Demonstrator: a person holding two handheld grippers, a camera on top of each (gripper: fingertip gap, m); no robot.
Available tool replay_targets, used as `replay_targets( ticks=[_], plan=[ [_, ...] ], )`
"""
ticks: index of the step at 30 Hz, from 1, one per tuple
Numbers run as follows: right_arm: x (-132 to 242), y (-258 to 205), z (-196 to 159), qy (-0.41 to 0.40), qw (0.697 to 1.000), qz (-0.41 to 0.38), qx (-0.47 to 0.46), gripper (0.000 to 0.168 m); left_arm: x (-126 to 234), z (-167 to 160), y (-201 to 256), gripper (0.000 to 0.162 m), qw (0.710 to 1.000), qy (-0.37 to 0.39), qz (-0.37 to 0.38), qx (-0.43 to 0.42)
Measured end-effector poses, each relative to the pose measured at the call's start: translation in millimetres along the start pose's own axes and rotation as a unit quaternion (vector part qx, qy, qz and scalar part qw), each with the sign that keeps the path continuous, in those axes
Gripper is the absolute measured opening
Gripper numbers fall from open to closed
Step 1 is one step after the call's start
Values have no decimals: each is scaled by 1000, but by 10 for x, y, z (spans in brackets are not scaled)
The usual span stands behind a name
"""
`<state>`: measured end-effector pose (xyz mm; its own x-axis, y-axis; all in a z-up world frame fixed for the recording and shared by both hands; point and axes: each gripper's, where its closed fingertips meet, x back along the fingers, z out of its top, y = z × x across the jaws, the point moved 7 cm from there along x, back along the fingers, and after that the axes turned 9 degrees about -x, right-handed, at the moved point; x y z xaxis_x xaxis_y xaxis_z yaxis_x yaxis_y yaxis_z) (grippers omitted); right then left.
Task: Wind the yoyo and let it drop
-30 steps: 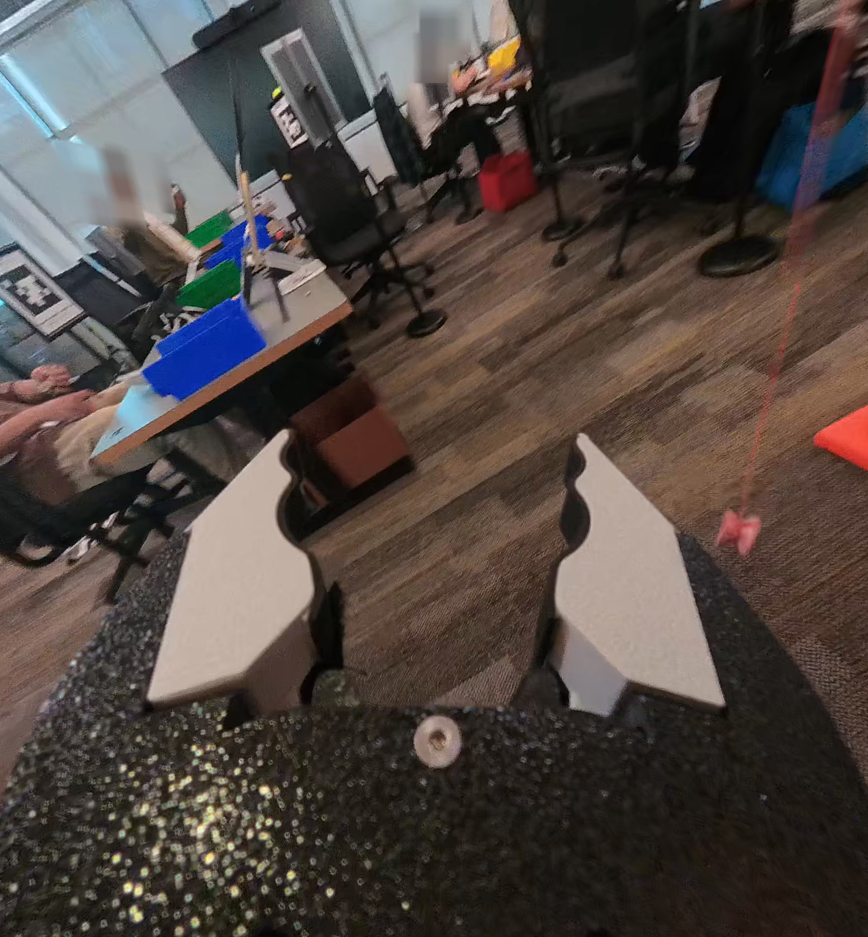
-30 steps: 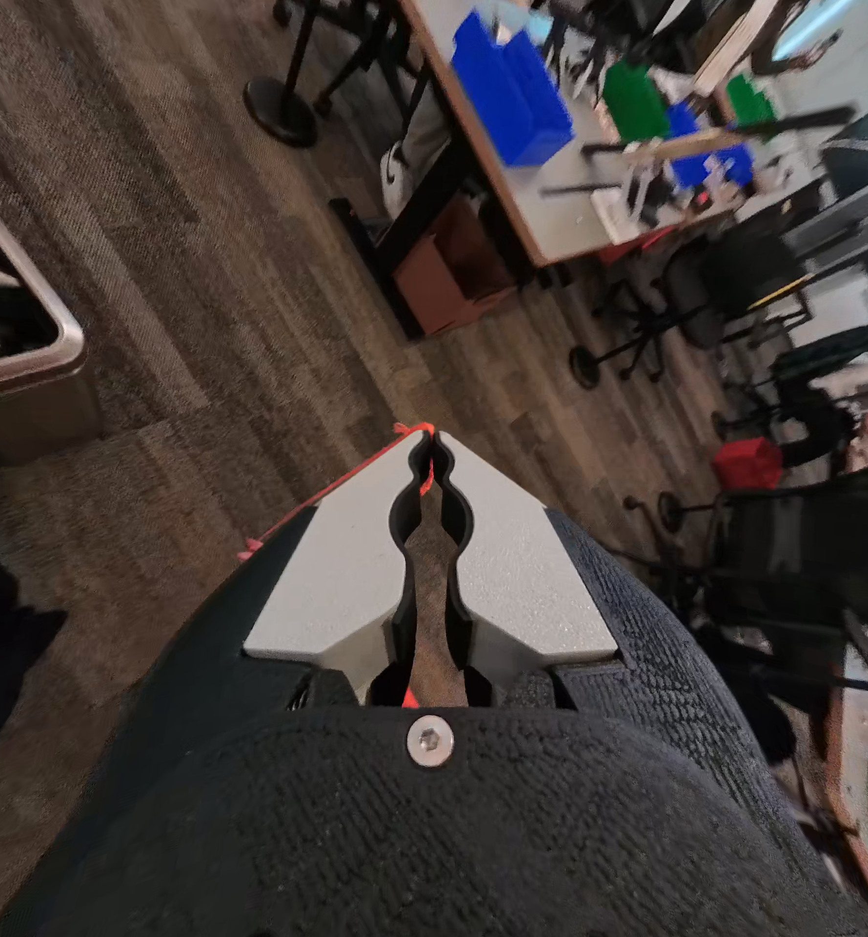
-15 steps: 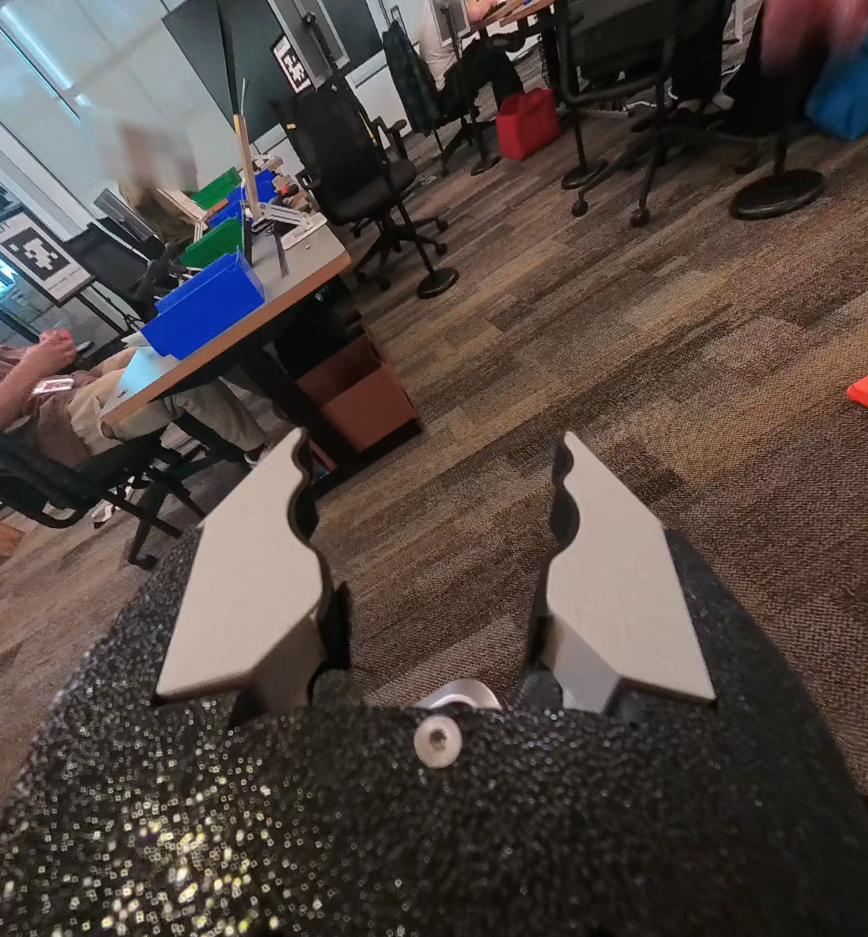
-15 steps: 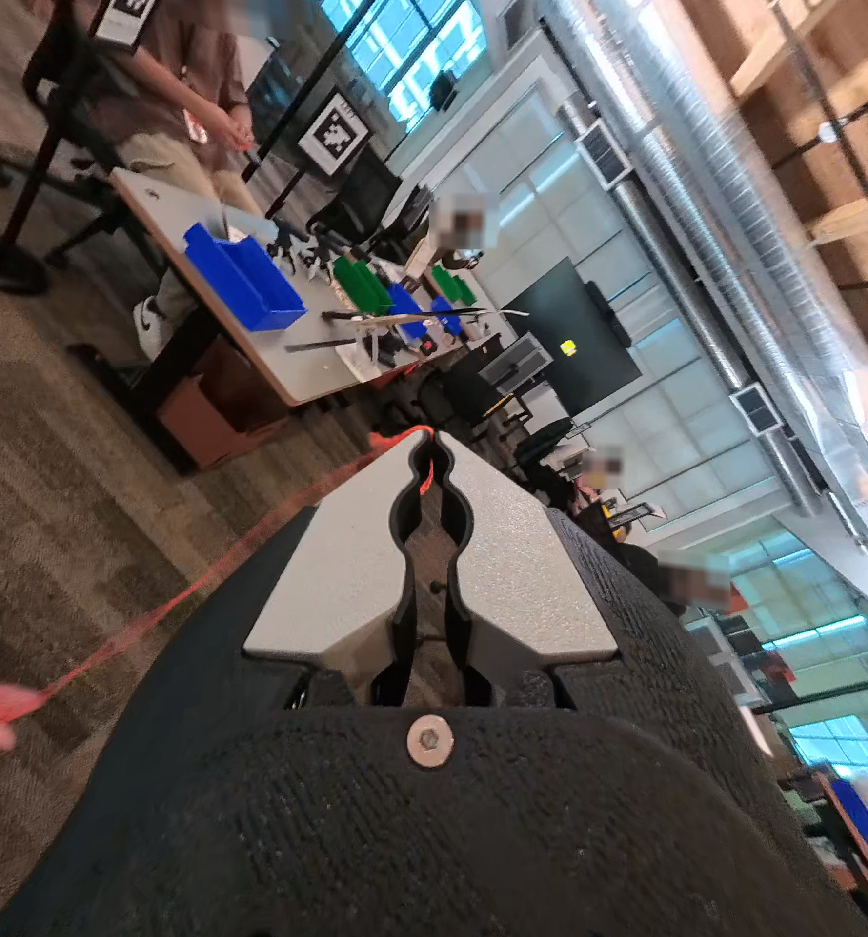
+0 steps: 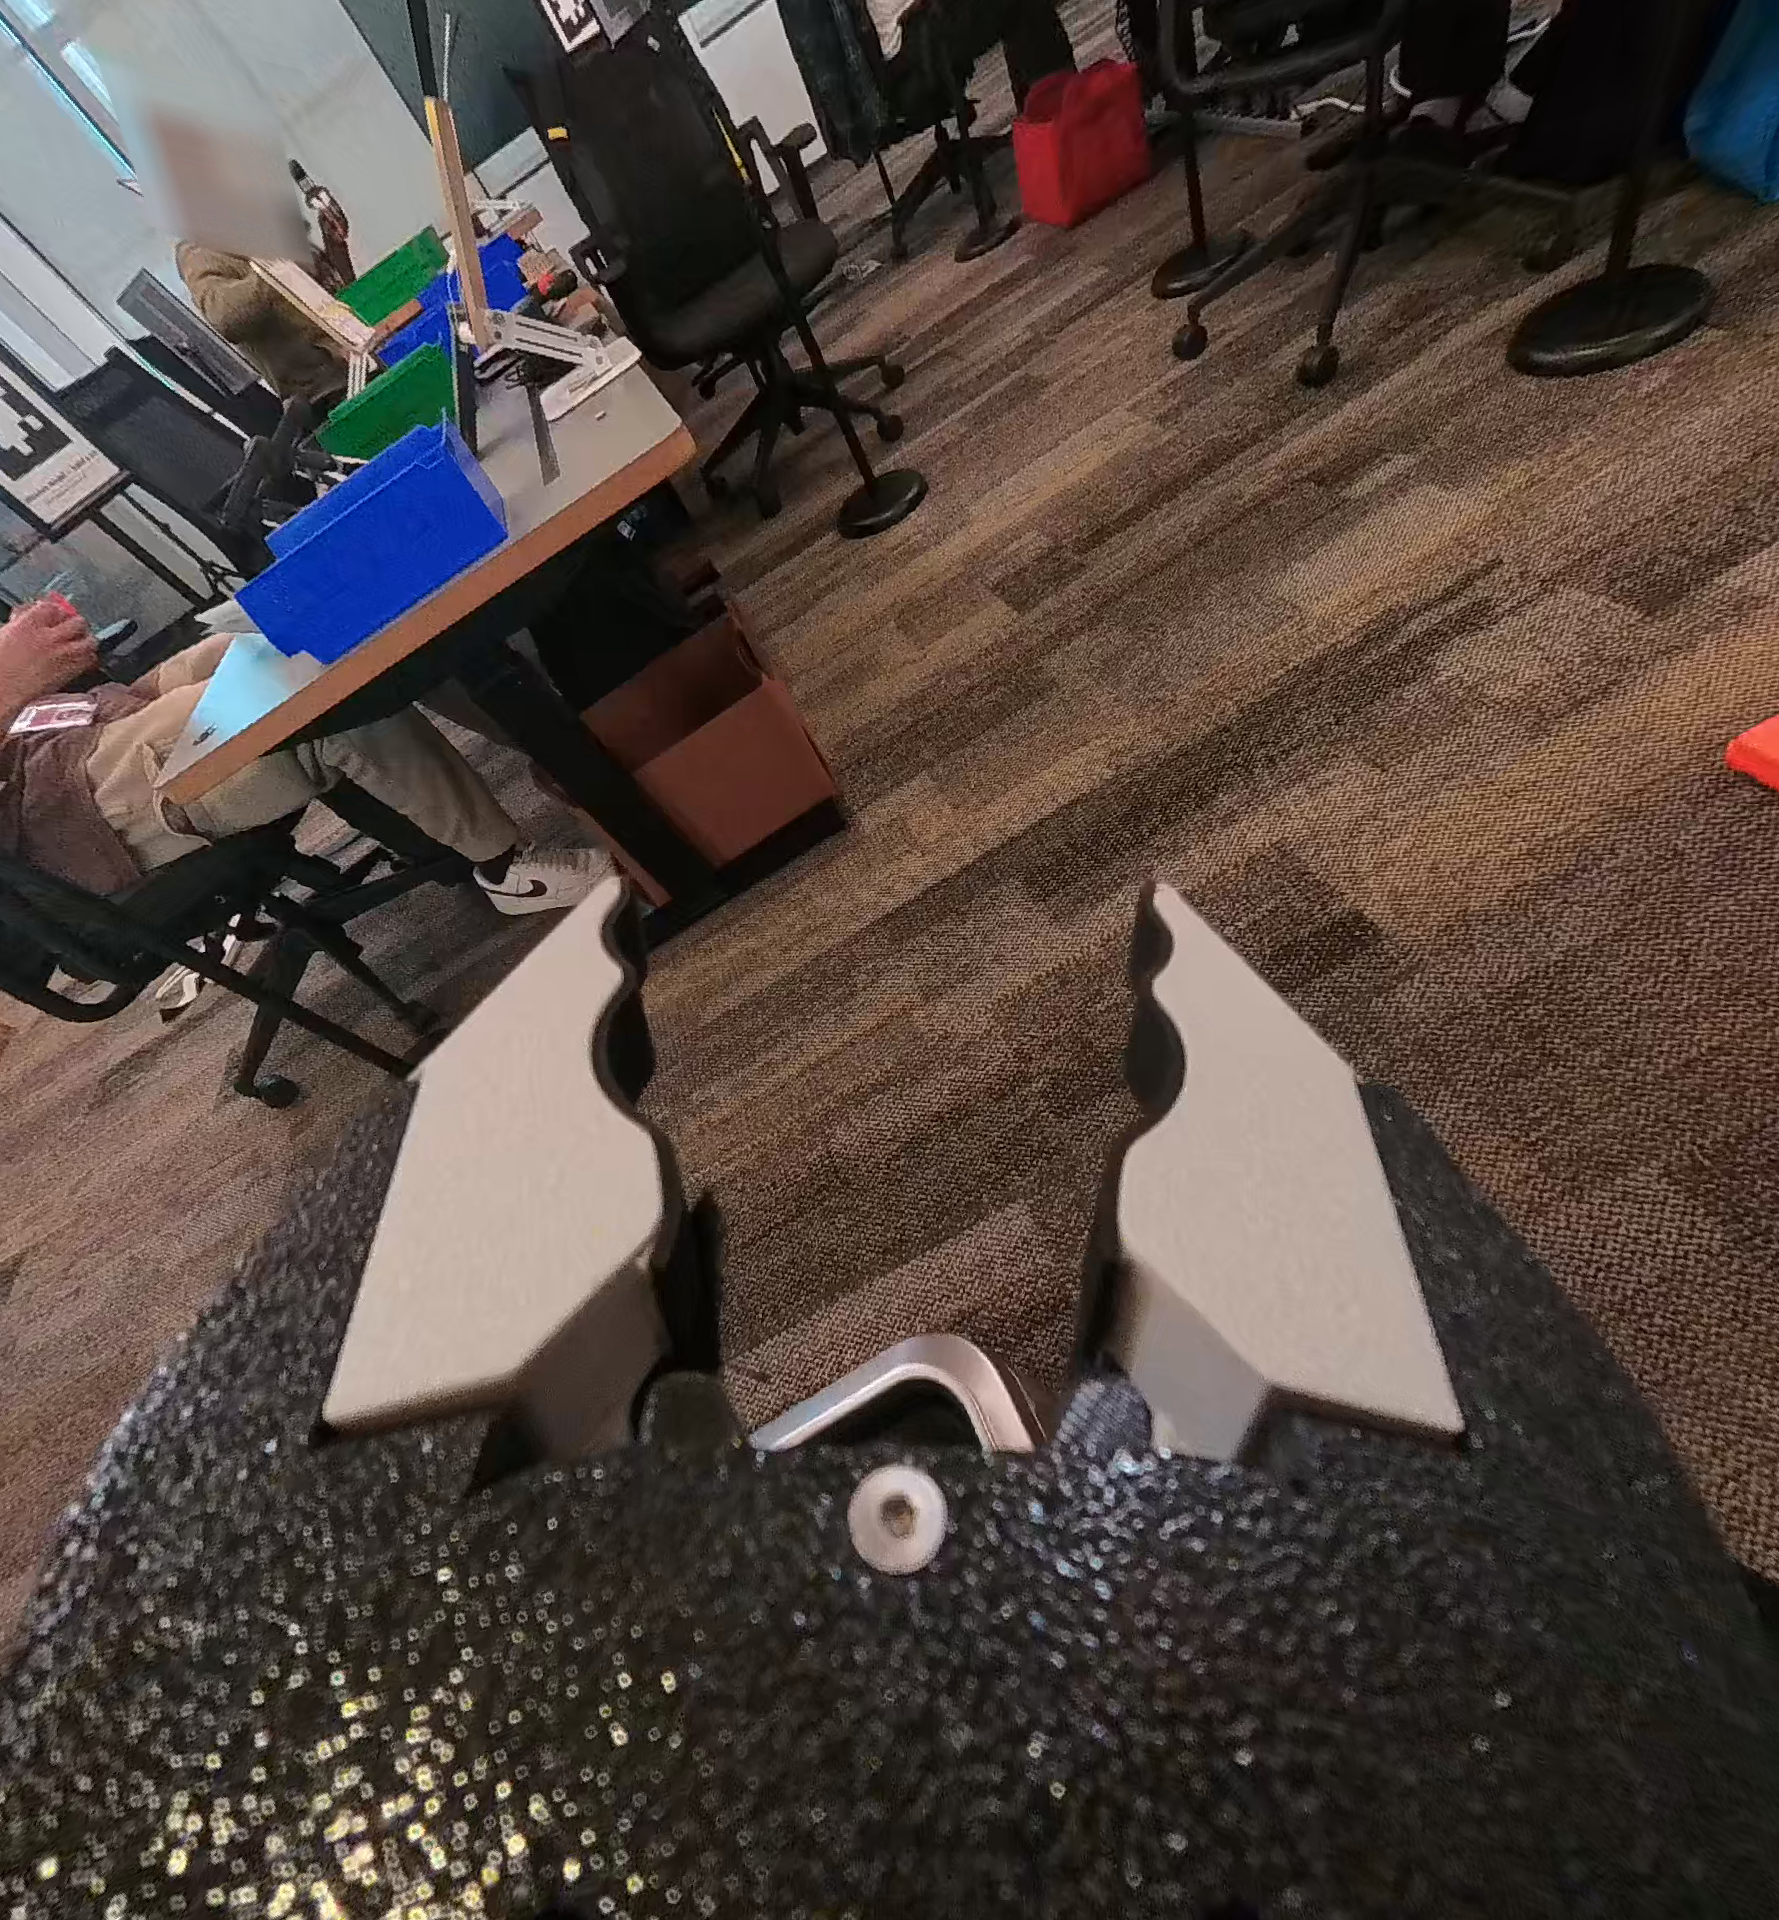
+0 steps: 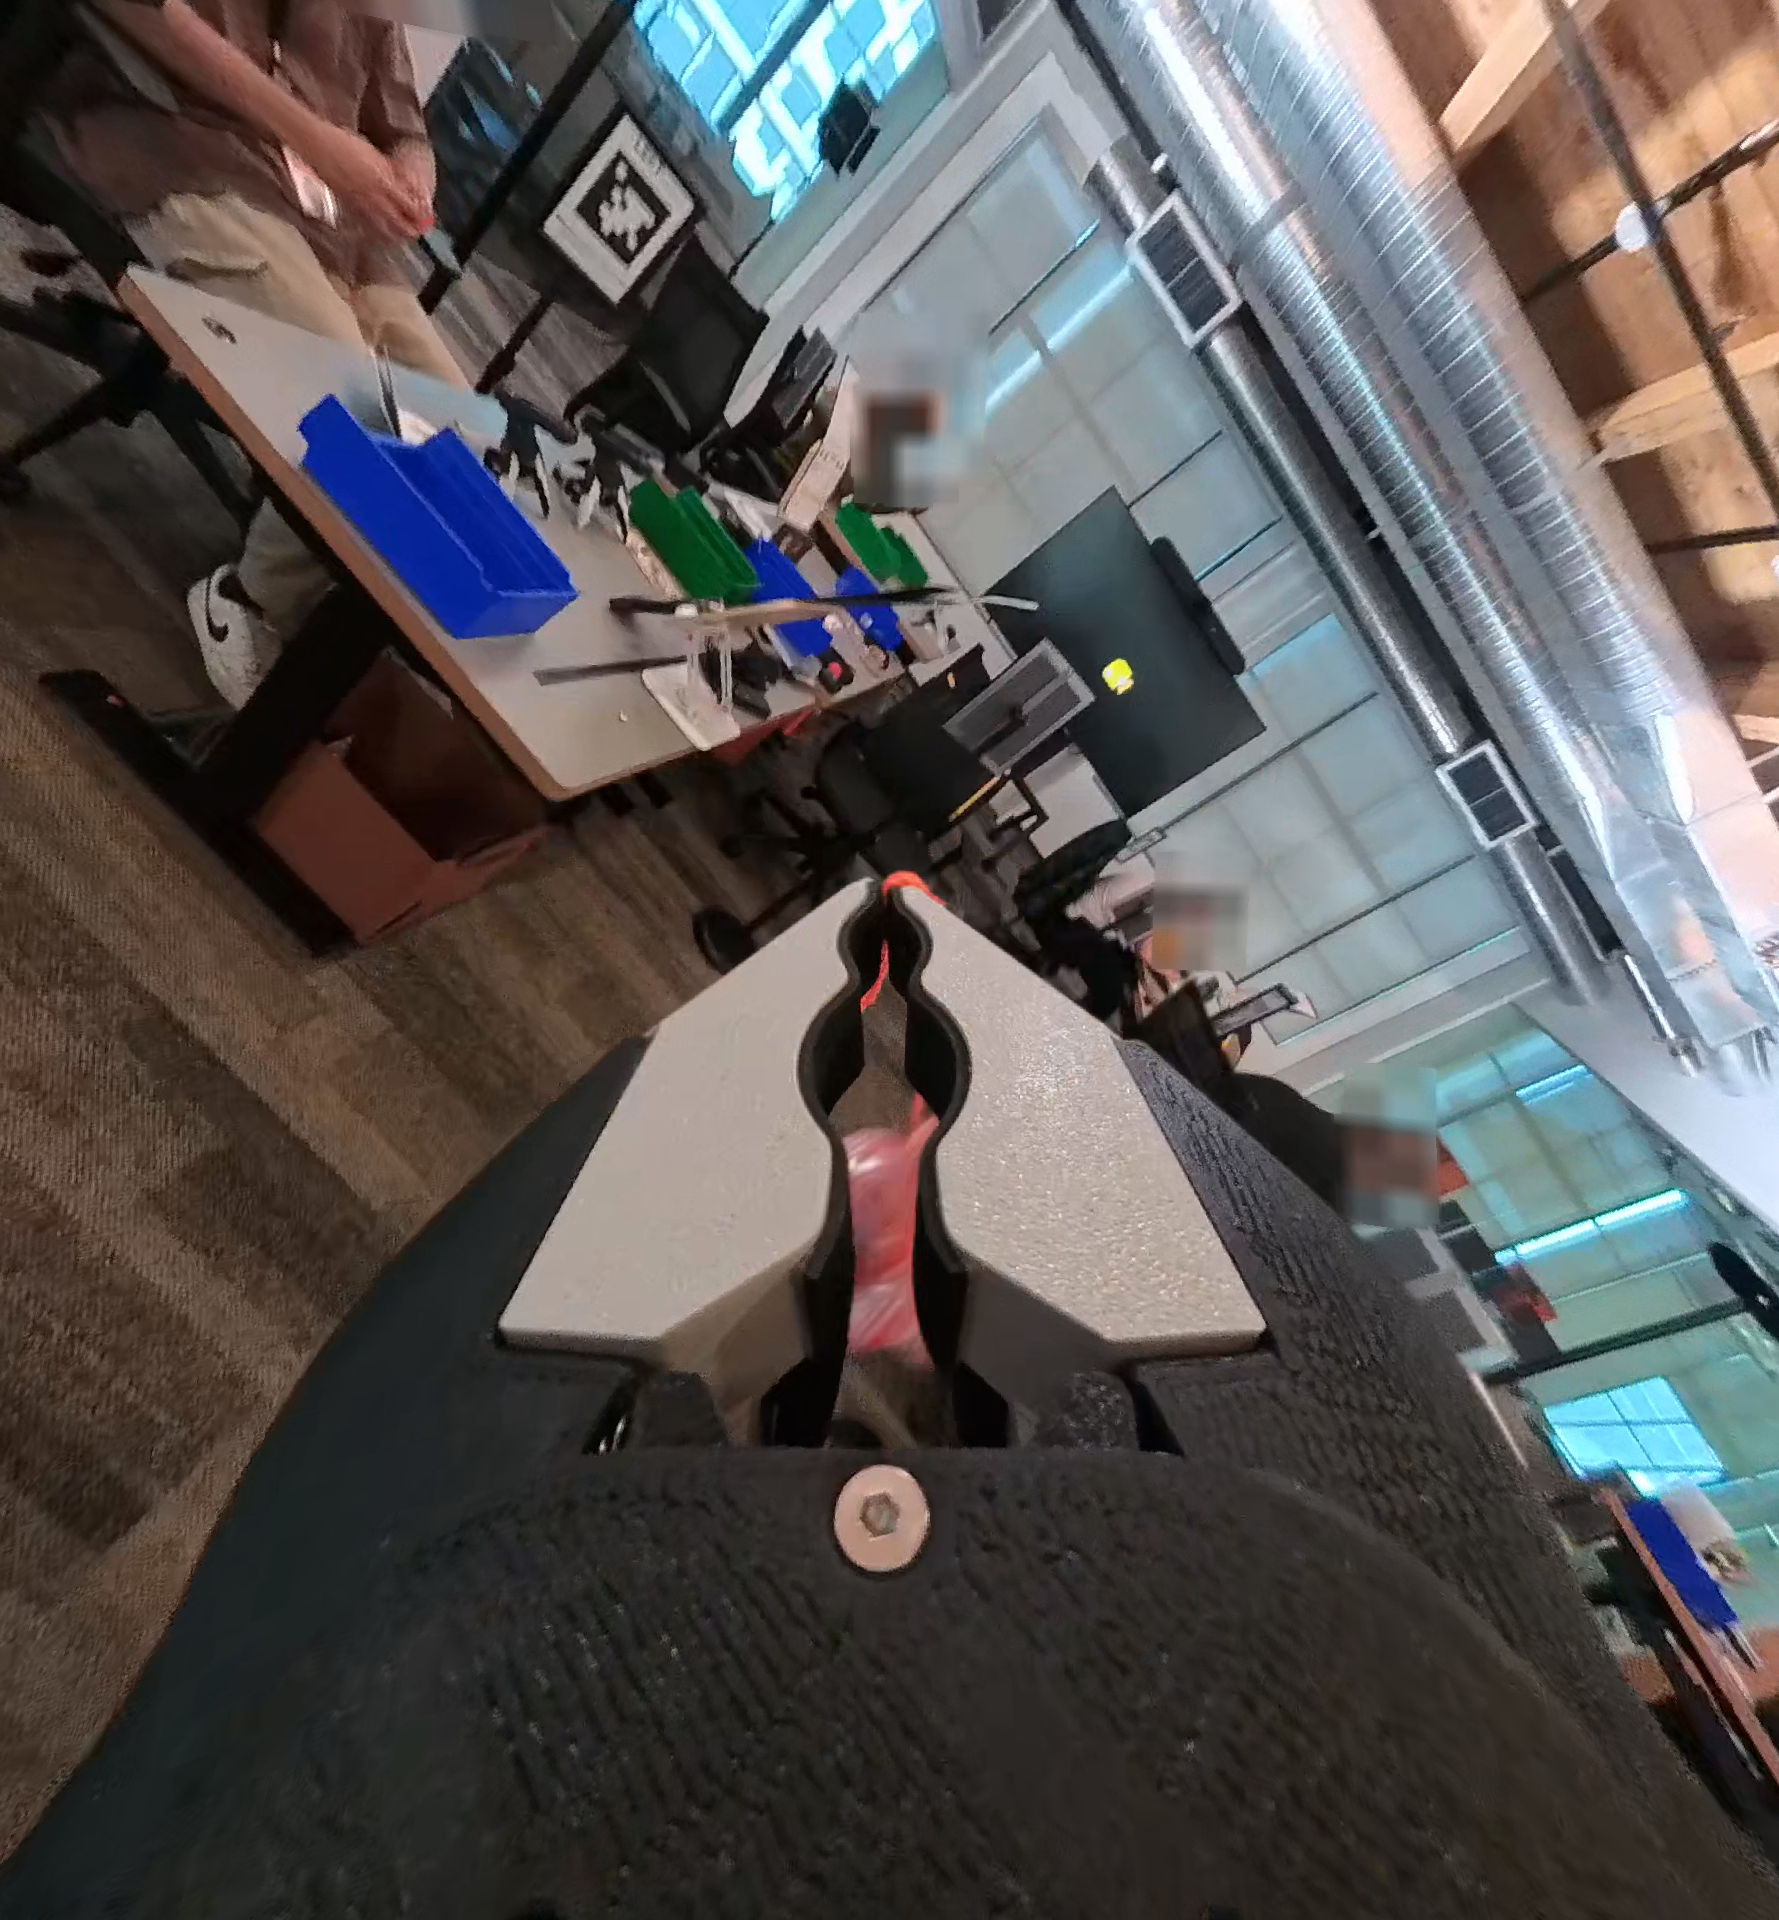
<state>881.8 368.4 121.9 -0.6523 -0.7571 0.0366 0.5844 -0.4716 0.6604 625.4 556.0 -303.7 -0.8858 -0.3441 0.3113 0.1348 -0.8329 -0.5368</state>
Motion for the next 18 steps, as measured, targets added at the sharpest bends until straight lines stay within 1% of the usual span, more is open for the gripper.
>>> replay_targets(
  ticks=[1,3,7,9,11,13,14,15,16,18],
  plan=[
    [-9,-18,-79,-15,1000,0,1,0,15,-1,3,92,1000,-2,-1,0],
    [-60,-108,-365,-77,997,8,-1,0,9,-4,10,91,1000,-4,-3,-2],
    [-66,-502,-1244,-209,973,70,-62,0,9,-11,24,90,1000,-7,-7,-5],
    [-24,-849,-1636,-247,957,121,-95,0,6,-12,29,90,1000,-8,-9,-6],
    [-6,-1226,-1830,-255,939,195,-121,0,-4,-13,38,89,1000,-10,-12,-7],
    [-32,-1476,-1793,-248,928,253,-115,0,-16,-16,44,89,1000,-13,-14,-7],
    [-51,-1513,-1699,-239,930,267,-87,0,-15,-19,44,89,1000,-14,-15,-6],
    [-83,-1467,-1560,-223,937,264,-49,0,-20,-22,45,89,1000,-16,-16,-5],
    [-122,-1332,-1364,-198,948,247,-20,0,-18,-24,44,90,1000,-17,-17,-5],
    [-143,-840,-797,-121,975,185,-11,0,-27,-24,44,90,1000,-17,-16,-5]
  ],
)
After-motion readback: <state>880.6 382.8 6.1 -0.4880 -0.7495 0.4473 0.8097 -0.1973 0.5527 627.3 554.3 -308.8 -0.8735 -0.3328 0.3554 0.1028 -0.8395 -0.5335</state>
